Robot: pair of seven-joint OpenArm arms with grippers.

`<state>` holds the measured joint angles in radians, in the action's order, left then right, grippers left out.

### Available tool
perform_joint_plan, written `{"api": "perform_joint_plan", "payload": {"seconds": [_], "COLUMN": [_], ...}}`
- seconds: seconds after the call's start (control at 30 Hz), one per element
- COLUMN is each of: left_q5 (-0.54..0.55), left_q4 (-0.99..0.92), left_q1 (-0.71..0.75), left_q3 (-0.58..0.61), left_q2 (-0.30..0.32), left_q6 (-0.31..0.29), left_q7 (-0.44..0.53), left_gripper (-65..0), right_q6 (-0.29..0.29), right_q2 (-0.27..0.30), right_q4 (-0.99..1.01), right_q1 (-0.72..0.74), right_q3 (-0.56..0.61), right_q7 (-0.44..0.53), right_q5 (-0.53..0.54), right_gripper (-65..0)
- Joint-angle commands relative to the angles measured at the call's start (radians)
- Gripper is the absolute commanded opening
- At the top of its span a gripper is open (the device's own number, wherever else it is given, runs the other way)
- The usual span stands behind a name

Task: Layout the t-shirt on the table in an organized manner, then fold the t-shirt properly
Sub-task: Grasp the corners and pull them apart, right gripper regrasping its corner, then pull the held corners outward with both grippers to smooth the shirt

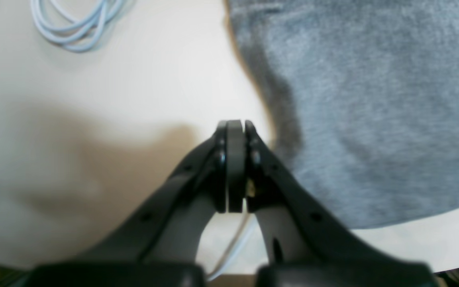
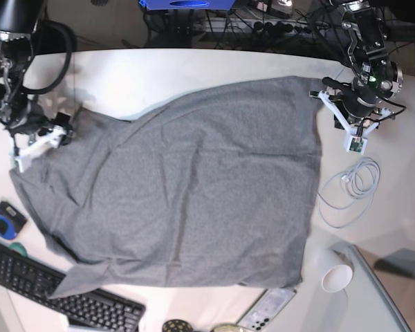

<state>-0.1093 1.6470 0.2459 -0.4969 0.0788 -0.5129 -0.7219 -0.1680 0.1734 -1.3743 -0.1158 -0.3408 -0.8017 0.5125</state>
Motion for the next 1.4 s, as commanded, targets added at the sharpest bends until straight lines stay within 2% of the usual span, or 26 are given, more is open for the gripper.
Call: {"api": "perform_joint_plan", "payload": {"seconds": [0.0,0.17,0.4,0.43,0.5,0.57,0.77,0.97,1.03,1.17,1.23,1.37], "left_q5": [0.004,0.004,0.004,0.004,0.004,0.004,0.004,0.004,0.004,0.004,0.004,0.004], "left_q4": [0.015,0.015,0.015,0.015,0.015,0.015,0.015,0.015,0.015,0.015,0.015,0.015], "left_q1": [-0.006,-0.006,0.000,0.000,0.000,-0.001,-0.003,0.000,0.000,0.002,0.002,0.002], "left_q3": [-0.003,-0.004,-0.012,-0.012,-0.012,-0.012,-0.003,0.042,0.071,0.120,0.126,0.126], "left_q2": [0.008,0.009,0.009,0.009,0.009,0.009,0.008,-0.007,-0.010,-0.014,-0.015,-0.015], "left_q6": [0.004,0.004,0.004,0.004,0.004,0.004,0.004,0.004,0.006,0.007,0.007,0.007], "left_q7": [0.014,0.014,0.014,0.014,0.014,0.014,0.014,0.014,0.014,0.014,0.014,0.014], "left_gripper": [-65.0,-65.0,-65.0,-65.0,-65.0,-65.0,-65.0,-65.0,-65.0,-65.0,-65.0,-65.0], "right_q6": [-0.003,-0.003,-0.003,-0.003,-0.003,-0.003,-0.003,0.000,0.003,-0.002,-0.003,-0.003], "right_q2": [0.022,0.021,0.021,0.021,0.021,0.019,0.019,0.016,0.002,-0.059,-0.070,-0.091], "right_q4": [0.006,0.094,0.118,0.117,0.083,0.023,-0.199,-0.287,-0.288,-0.290,-0.294,-0.316], "right_q1": [0.012,0.035,0.032,0.029,0.006,-0.020,-0.155,-0.255,-0.284,-0.342,-0.376,-0.427], "right_q3": [0.007,0.056,0.085,0.088,0.087,0.081,0.079,0.079,0.067,-0.053,-0.097,-0.108], "right_q7": [0.032,0.077,0.084,0.084,0.078,0.077,0.051,0.020,0.026,0.021,0.025,0.025], "right_q5": [-0.004,-0.004,-0.004,-0.002,-0.002,-0.002,-0.001,-0.001,-0.001,-0.001,-0.001,-0.001], "right_gripper": [-30.2,-30.2,-32.6,-36.8,-53.4,-64.8,-63.5,-63.5,-63.6,-63.6,-63.6,-63.6]}}
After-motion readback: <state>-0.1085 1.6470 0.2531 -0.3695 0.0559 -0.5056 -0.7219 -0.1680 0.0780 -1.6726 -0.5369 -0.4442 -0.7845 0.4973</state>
